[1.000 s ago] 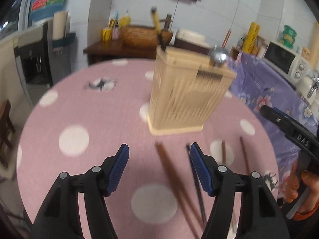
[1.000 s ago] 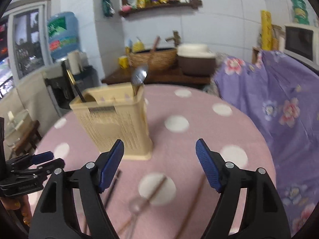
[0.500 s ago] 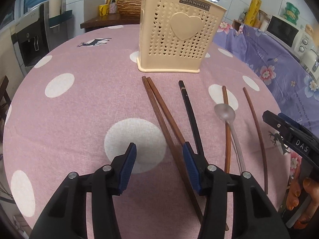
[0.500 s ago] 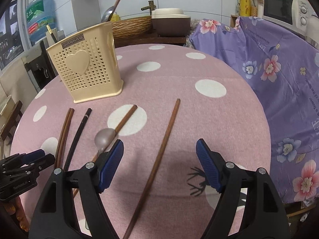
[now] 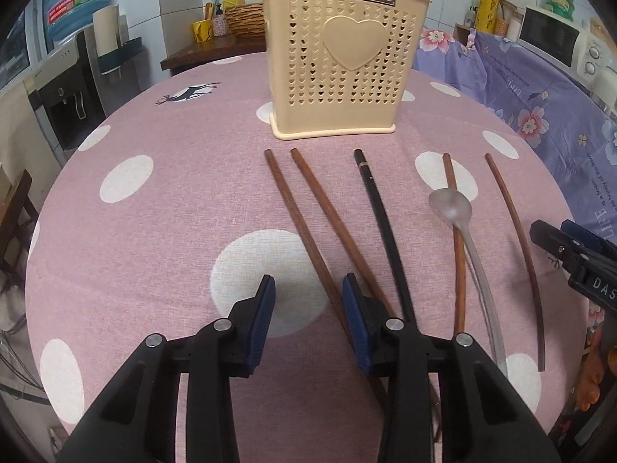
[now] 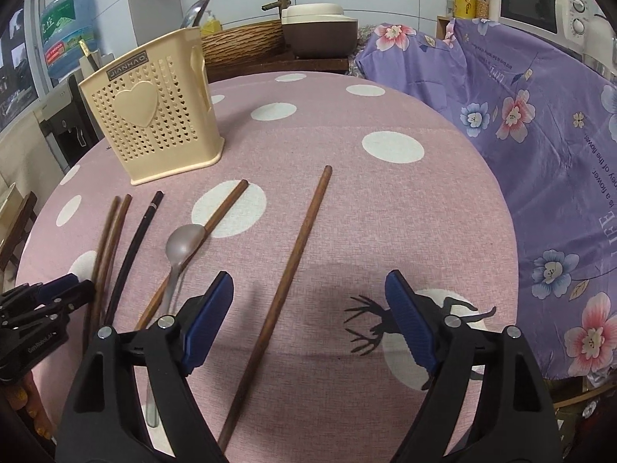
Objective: Organize utensils
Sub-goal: 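Move both tools back down to the remaining brown chopsticks on the table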
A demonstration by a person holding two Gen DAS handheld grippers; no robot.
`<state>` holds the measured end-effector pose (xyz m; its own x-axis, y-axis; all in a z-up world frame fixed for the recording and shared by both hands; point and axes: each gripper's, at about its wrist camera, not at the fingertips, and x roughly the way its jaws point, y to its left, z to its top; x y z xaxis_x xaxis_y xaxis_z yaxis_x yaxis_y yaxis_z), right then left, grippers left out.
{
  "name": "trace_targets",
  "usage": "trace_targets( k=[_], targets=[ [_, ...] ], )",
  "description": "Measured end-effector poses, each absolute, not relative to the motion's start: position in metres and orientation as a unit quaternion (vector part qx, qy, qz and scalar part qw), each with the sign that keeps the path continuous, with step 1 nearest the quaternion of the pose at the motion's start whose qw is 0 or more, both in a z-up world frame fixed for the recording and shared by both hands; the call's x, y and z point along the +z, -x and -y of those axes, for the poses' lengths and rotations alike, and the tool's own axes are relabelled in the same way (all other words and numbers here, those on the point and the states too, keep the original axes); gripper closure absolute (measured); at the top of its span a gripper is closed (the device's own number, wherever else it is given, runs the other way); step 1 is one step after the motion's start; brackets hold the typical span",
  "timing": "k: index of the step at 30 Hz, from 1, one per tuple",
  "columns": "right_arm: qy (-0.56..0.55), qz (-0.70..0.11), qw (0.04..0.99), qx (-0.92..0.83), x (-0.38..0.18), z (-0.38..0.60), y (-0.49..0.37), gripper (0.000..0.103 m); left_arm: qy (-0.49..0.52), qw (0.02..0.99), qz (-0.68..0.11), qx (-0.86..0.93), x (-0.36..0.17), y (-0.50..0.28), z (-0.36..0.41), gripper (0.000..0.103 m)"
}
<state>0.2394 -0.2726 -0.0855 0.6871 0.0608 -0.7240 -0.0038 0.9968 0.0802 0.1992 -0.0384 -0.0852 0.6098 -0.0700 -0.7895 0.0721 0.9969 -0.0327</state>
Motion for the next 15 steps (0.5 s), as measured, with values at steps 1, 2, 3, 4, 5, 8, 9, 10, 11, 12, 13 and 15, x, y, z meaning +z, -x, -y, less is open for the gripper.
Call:
trace_targets(
  k=[1,2,3,4,5,8,9,10,11,12,13,15],
  targets=[
    [-0.037,-0.397,0.917,0.015,-0.086,0.275,-0.240,0.022,0.001,0.897,-0.440,-0.038,-0.085,-0.198,0.034,0.066],
    [-0.036,-0.401,0.915,0.012,-0.087,0.277,-0.242,0.022,0.004,0.897,-0.441,-0.035,-0.085,-0.198,0.030,0.066],
    [-0.034,-0.404,0.914,0.010,-0.088,0.278,-0.244,0.022,0.006,0.896,-0.442,-0.032,-0.085,-0.197,0.026,0.066],
    [-0.033,-0.407,0.913,0.011,-0.088,0.279,-0.245,0.022,0.009,0.896,-0.442,-0.029,-0.085,-0.198,0.022,0.066],
    [-0.034,-0.412,0.910,0.013,-0.089,0.280,-0.248,0.022,0.012,0.896,-0.443,-0.027,-0.085,-0.198,0.019,0.066],
    [-0.038,-0.420,0.907,0.021,-0.091,0.280,-0.253,0.022,0.032,0.893,-0.448,-0.032,-0.083,-0.202,0.011,0.067],
    [-0.039,-0.421,0.906,0.022,-0.091,0.279,-0.255,0.022,0.041,0.892,-0.448,-0.035,-0.082,-0.203,0.009,0.066],
    [-0.040,-0.421,0.906,0.023,-0.090,0.279,-0.257,0.023,0.054,0.893,-0.446,-0.037,-0.080,-0.204,0.006,0.067],
    [-0.044,-0.420,0.906,0.024,-0.090,0.279,-0.258,0.023,0.062,0.893,-0.444,-0.035,-0.078,-0.205,0.003,0.067],
    [-0.050,-0.418,0.906,0.025,-0.089,0.279,-0.259,0.023,0.068,0.895,-0.441,-0.031,-0.076,-0.206,0.001,0.066],
    [-0.056,-0.419,0.906,0.024,-0.088,0.280,-0.260,0.023,0.072,0.896,-0.437,-0.025,-0.074,-0.209,-0.002,0.066],
    [-0.059,-0.420,0.906,0.021,-0.088,0.280,-0.264,0.025,0.081,0.898,-0.431,-0.009,-0.071,-0.215,-0.006,0.066]
  ],
)
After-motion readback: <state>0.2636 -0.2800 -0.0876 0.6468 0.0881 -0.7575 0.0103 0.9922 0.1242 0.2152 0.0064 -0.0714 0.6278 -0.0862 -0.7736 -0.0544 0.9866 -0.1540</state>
